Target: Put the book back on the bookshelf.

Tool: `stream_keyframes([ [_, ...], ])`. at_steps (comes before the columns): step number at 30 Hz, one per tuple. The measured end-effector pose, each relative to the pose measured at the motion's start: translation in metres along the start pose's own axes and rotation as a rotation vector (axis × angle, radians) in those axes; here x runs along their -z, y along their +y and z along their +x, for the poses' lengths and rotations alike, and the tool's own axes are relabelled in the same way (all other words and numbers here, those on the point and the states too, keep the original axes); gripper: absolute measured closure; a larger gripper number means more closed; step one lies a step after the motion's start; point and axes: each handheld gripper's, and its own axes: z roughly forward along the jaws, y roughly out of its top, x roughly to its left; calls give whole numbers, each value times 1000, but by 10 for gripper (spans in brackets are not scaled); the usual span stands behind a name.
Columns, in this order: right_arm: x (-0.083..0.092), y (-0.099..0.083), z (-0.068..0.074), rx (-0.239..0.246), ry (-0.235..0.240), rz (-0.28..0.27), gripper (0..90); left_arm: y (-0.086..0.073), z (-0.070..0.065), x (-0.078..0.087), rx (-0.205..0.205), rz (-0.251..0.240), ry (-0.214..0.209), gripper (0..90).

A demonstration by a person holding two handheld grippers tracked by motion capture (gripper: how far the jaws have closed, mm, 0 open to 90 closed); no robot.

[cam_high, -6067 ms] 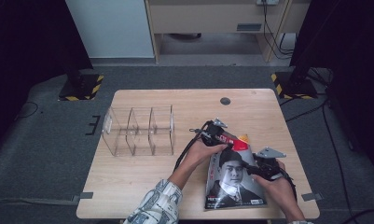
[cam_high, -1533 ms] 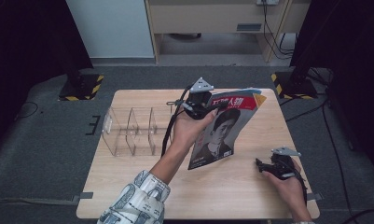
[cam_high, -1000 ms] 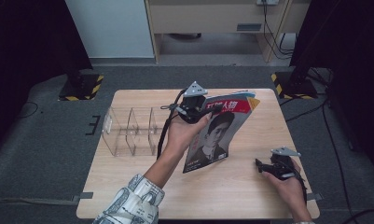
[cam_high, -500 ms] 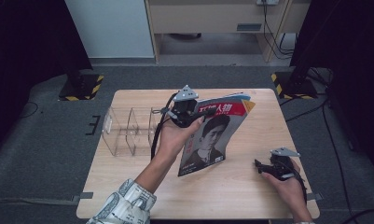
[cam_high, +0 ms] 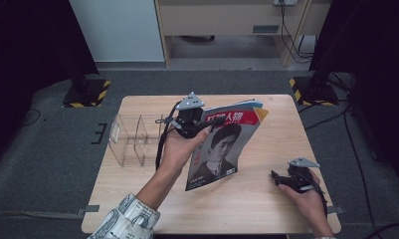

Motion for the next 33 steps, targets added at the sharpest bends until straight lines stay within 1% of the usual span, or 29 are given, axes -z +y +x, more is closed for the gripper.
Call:
stream_keyframes([
  [7,0,0,0,7,6,1,203,-3,0,10,4,-5,-6,863],
  [8,0,0,0,7,6,1,203,-5,1,12,-1,-5,-3,863],
  [15,0,0,0,7,6,1,203,-9,4,13,1,-7,2,863],
  [21,0,0,0,8,6,1,203,-10,5,20,-1,-11,-1,863],
  [25,0,0,0,7,6,1,203,-12,7,25,7,-23,-9,863],
  [33,0,0,0,7,6,1,203,-15,6,35,13,-33,-10,863],
])
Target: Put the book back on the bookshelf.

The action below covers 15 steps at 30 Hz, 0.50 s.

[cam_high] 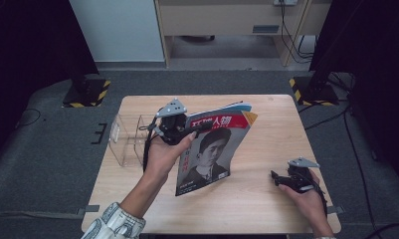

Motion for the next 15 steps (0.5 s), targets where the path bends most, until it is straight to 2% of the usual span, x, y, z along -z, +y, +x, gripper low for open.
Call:
stream_keyframes([
  [15,0,0,0,-2,-3,-1,203,-9,5,9,0,4,-5,863],
])
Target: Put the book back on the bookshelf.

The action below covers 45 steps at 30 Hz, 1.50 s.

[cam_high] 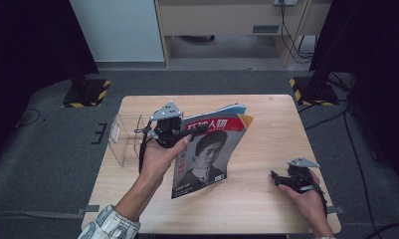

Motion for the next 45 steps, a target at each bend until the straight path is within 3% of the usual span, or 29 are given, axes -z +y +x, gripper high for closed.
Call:
stream_keyframes([
  [15,0,0,0,0,0,0,202,-5,7,31,14,-31,17,863],
  [45,0,0,0,-3,0,1,202,-33,31,89,63,-63,47,863],
])
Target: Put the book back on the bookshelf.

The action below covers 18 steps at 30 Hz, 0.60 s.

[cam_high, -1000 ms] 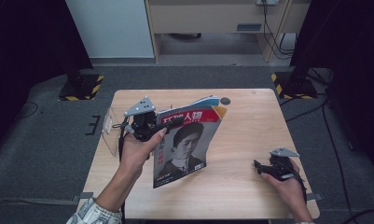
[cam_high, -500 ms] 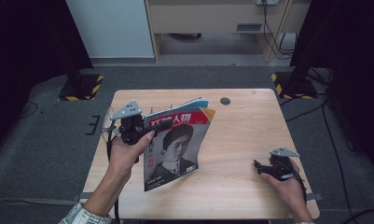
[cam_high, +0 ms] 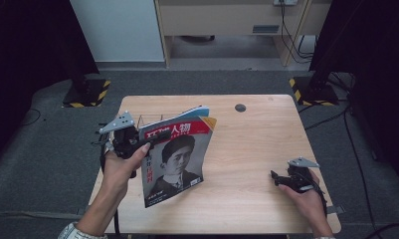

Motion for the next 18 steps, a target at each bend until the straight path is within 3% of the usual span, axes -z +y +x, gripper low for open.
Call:
stream_keyframes([
  [18,0,0,0,-1,0,0,201,-10,2,31,-7,-20,7,863],
])
